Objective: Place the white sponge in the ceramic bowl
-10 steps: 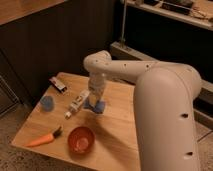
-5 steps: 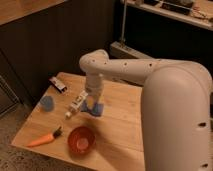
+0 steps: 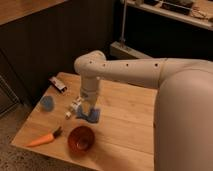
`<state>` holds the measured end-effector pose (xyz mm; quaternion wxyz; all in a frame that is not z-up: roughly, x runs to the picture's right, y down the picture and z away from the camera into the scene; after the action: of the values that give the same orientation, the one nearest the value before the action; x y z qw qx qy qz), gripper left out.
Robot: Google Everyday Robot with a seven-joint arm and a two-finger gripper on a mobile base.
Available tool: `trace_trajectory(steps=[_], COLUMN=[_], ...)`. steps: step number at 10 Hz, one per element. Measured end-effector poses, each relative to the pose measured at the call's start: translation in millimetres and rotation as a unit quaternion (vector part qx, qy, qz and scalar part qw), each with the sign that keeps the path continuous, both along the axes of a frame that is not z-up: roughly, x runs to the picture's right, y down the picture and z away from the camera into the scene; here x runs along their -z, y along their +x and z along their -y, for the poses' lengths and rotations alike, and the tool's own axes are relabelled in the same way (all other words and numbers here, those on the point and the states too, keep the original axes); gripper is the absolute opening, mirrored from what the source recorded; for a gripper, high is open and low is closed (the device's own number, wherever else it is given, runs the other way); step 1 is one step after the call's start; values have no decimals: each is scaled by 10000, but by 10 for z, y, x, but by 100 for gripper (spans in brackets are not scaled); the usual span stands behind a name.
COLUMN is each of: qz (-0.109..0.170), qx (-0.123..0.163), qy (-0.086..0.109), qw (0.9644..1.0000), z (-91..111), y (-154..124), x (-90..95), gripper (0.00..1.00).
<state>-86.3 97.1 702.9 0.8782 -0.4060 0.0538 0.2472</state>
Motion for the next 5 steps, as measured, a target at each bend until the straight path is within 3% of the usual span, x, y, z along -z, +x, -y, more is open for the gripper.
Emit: trace_trajectory(steps=[5], qz=[123], qx=[142], qy=[-98], qw=[9998], z=[-256], y=[-28], x=[191], gripper=[14])
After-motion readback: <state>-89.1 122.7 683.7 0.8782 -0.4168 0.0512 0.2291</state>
